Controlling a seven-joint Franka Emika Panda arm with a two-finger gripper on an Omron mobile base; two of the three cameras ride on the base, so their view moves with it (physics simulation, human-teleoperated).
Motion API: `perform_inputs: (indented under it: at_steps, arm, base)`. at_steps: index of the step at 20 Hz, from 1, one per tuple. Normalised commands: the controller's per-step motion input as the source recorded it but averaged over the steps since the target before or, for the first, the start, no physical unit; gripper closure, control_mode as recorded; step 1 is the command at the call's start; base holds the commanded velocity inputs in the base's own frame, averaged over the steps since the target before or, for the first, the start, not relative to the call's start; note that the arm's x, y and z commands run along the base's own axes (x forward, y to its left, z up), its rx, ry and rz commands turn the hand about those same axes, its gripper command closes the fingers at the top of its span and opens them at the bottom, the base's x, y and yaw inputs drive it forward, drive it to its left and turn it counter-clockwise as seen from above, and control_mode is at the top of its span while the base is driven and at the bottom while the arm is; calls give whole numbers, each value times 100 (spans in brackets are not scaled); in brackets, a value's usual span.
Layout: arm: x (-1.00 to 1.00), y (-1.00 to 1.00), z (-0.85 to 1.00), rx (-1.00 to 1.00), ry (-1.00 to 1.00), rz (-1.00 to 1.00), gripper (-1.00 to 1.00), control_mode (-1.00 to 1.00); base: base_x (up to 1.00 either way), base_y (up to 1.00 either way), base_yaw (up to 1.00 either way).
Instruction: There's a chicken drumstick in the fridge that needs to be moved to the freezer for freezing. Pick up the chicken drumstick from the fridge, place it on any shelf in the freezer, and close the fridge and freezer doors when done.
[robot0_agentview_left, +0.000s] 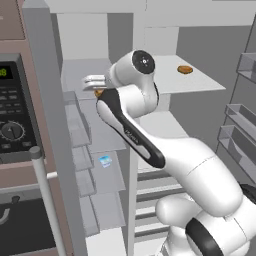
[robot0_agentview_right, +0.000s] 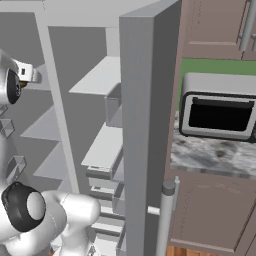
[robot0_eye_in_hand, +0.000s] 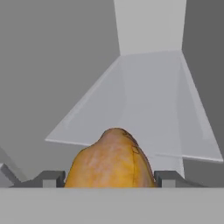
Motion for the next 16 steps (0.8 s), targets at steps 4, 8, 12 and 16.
perform_inputs:
  at_steps: [4, 8, 12, 16]
  arm:
    - [42, 24, 0, -3, 0, 0, 100, -100]
    - [41, 8, 0, -1, 0, 0, 100, -100]
    - [46, 8, -1, 0, 1, 0, 100, -100]
    - [47, 18, -22, 0, 4, 0, 100, -100]
  base:
    - [0, 0, 0]
    - [0, 0, 0]
    - [0, 0, 0]
    - [0, 0, 0]
